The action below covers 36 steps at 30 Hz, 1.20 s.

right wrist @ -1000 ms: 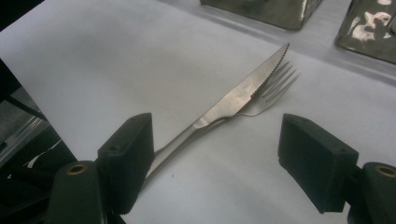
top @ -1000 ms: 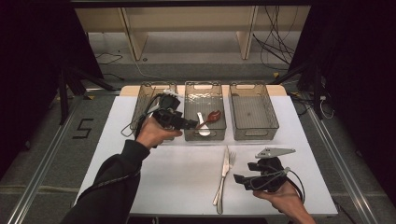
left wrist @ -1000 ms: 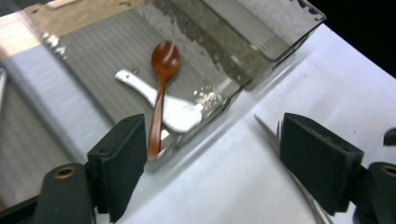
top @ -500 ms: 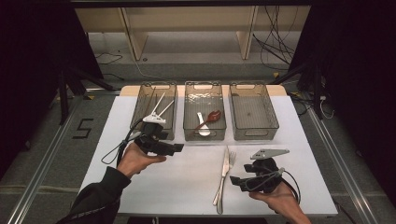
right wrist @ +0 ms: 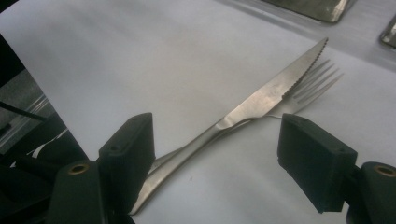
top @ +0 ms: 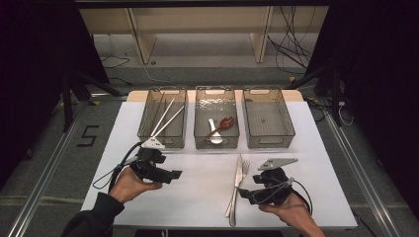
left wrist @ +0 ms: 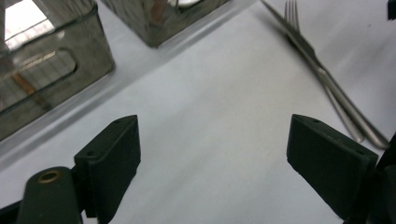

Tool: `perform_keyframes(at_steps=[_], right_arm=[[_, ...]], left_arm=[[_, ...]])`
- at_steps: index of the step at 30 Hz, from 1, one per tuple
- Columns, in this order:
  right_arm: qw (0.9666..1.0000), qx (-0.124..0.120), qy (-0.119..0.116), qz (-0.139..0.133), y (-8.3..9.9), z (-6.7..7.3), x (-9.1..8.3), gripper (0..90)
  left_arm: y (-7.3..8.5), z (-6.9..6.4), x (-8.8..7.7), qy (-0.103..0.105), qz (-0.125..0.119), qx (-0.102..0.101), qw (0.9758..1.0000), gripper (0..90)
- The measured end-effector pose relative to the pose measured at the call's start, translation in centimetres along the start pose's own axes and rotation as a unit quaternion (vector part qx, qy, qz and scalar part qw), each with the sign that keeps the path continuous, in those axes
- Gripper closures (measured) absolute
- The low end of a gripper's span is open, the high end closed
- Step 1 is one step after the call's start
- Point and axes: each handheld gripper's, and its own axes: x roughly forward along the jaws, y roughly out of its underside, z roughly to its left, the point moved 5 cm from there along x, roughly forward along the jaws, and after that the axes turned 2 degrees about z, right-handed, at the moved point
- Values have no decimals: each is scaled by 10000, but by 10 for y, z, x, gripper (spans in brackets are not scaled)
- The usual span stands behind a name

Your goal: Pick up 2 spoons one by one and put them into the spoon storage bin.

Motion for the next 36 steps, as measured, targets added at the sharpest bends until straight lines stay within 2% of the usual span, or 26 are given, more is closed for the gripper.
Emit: perform_keyframes(at_steps=[2,4,8,13,15,18,24,27,31,33,36], right_arm=[[10000,-34,-2,23,-2,1,3,282],[10000,-59,-4,27,-4,2,4,282],[9999,-108,-39,53,-8,5,7,283],[9995,-258,-93,162,-10,11,15,298],[9992,-319,-93,212,-11,13,18,308],[9987,-402,-136,275,-11,16,22,335],[9970,-546,-221,498,-9,22,35,401],[9960,-594,-265,611,-9,26,41,442],[9945,-787,-234,656,-7,29,46,506],[9942,-772,-266,704,-7,30,46,541],[9939,-790,-311,709,-7,30,49,605]], left_arm=[[4,1,-1,19,-44,-56,10000,170],[7,0,-3,-7,-17,-23,10000,169],[11,1,-10,-27,-259,-92,9996,168],[18,5,-17,-28,-372,-157,9992,168],[21,8,-19,-163,-450,-164,9987,168],[26,10,-20,-199,-429,-250,9986,168],[29,9,-22,-220,-466,-274,9983,169],[30,7,-22,-185,-431,-260,9986,168],[35,6,-23,-63,-365,-323,9988,161],[37,7,-22,-99,-297,-312,9990,160],[36,7,-23,-86,-359,-361,9987,160]])
